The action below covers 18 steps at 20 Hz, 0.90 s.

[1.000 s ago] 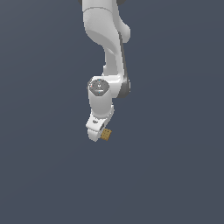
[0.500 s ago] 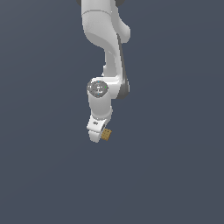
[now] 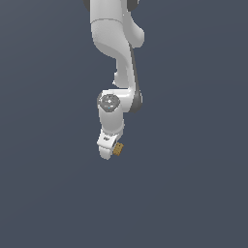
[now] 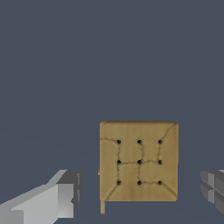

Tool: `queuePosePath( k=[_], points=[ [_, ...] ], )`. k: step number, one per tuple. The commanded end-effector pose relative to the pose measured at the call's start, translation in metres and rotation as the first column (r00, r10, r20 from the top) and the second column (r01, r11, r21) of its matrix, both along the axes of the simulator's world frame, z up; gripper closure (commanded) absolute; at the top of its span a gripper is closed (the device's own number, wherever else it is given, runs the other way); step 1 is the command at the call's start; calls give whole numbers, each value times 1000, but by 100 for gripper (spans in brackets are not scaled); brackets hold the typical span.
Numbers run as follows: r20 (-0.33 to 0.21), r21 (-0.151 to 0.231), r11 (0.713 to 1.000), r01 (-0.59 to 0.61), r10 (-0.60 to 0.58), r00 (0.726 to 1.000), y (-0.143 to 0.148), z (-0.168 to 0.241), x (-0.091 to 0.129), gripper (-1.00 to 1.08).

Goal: Pick up the object and move it to a goal position.

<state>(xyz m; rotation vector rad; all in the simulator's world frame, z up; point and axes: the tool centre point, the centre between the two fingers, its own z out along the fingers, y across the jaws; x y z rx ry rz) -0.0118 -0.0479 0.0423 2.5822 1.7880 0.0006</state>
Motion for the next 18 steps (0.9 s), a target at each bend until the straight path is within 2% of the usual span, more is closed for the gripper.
queuePosePath(
  k=[1, 9, 10, 18],
  points=[
    [-1, 0, 1000, -2, 2, 1000, 0, -13, -1, -92],
    [-1, 0, 1000, -3, 3, 1000, 0, -32, 0, -92],
    [-1, 0, 1000, -3, 3, 1000, 0, -32, 0, 108],
    [-1, 0, 1000, -3, 3, 1000, 0, -32, 0, 108]
  ],
)
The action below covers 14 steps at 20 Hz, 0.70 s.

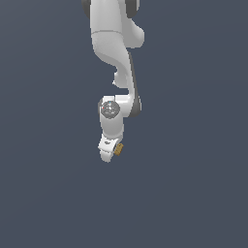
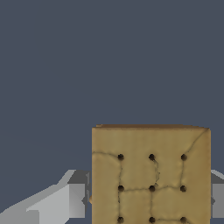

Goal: Pick up the object and move it to a goal position.

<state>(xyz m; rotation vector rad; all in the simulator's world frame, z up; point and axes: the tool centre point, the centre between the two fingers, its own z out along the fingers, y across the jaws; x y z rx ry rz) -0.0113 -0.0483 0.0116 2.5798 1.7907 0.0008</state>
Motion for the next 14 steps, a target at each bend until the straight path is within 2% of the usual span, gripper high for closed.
queuePosePath(
  k=[1, 8, 14],
  points=[
    [-1, 0, 1000, 0, 0, 1000, 0, -1, 0, 108],
    [0, 0, 1000, 0, 0, 1000, 1, 11, 4, 108],
    [0, 1, 1000, -1, 1, 1000, 4, 42, 14, 108]
  ],
)
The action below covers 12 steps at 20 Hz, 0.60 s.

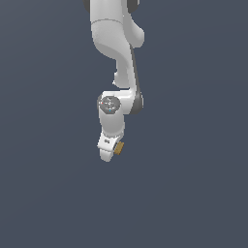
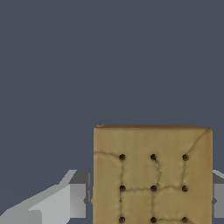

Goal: Pick up the object and move it to a goal position.

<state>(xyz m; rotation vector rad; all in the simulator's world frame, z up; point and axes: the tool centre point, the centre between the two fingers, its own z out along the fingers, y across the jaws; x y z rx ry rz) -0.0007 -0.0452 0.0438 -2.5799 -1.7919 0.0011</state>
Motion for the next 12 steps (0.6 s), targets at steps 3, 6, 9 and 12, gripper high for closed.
queuePosePath(
  k=[3, 6, 9, 12],
  points=[
    [2, 1, 1000, -1, 1, 1000, 3, 33, 12, 108],
    [2, 1, 1000, -1, 1, 1000, 5, 60, 21, 108],
    [2, 1, 1000, -1, 1, 1000, 8, 90, 31, 108],
    [1, 2, 1000, -2, 2, 1000, 11, 121, 42, 108]
  ],
)
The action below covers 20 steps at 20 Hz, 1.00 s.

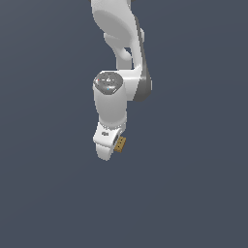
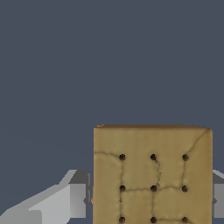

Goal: Pick up the object and move it to a goal position.

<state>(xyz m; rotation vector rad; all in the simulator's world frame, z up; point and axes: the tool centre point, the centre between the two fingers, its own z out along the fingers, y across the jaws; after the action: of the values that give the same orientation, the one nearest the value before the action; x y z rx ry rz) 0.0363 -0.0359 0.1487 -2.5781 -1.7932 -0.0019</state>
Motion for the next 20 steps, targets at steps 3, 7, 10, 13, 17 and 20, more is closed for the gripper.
queuePosePath(
  k=[3, 7, 10, 13, 17, 20],
  points=[
    [0, 1, 1000, 0, 0, 1000, 4, 46, 16, 108],
    [0, 1, 1000, 0, 0, 1000, 7, 84, 30, 108],
    [0, 1, 1000, 0, 0, 1000, 9, 110, 40, 108],
    [0, 1, 1000, 0, 0, 1000, 11, 132, 48, 108],
    [0, 1, 1000, 1, -1, 1000, 12, 158, 58, 108],
    [0, 1, 1000, 1, -1, 1000, 14, 175, 65, 108]
  ],
)
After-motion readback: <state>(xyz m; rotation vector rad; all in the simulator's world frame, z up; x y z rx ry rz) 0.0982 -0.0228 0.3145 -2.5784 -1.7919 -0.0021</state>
